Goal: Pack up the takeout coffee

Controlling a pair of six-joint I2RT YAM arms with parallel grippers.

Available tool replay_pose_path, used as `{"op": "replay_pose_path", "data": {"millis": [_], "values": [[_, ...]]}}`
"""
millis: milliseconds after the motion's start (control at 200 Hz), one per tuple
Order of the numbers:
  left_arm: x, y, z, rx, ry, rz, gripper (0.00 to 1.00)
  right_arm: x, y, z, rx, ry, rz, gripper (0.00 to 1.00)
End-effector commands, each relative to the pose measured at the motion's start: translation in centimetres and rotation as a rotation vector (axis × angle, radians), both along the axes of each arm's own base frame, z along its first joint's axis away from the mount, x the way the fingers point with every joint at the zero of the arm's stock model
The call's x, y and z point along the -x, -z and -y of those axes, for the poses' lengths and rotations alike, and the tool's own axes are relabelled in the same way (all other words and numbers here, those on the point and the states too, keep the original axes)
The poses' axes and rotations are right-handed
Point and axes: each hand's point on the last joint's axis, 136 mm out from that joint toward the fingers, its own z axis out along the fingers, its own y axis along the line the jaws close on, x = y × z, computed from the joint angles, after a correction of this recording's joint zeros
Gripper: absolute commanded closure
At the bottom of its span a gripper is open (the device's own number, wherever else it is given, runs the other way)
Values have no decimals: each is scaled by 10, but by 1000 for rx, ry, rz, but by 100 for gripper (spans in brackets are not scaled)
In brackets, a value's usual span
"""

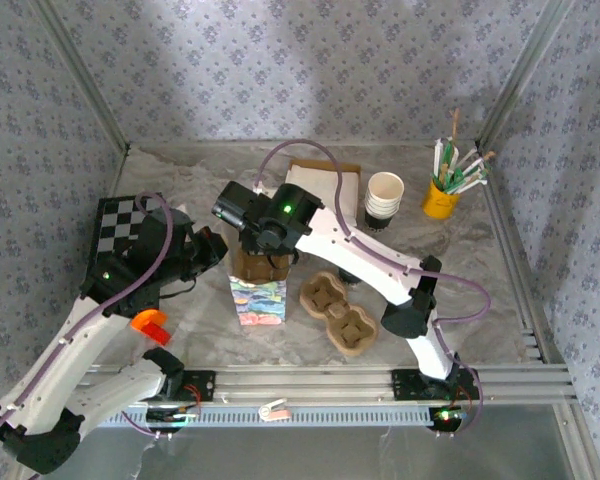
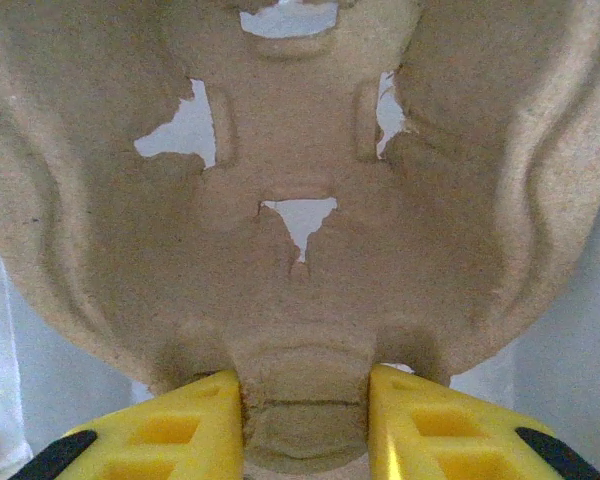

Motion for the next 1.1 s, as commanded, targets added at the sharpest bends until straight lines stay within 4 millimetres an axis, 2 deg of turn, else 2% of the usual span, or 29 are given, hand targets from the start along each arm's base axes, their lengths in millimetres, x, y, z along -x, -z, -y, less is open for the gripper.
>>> {"op": "replay_pose_path", "data": {"millis": [0, 435, 865, 1094], "values": [[-1, -14, 3, 28, -3, 48, 100, 1, 13, 9, 53, 33, -62, 66], [2, -18, 10, 44, 9, 68, 100, -13, 33, 6, 63, 74, -99, 65], [4, -8, 11, 107, -21, 57, 100, -16, 53, 4, 107, 80, -120, 65], [6, -15, 13, 131, -14, 67, 100, -18, 60, -3, 110, 76, -122, 65]]}}
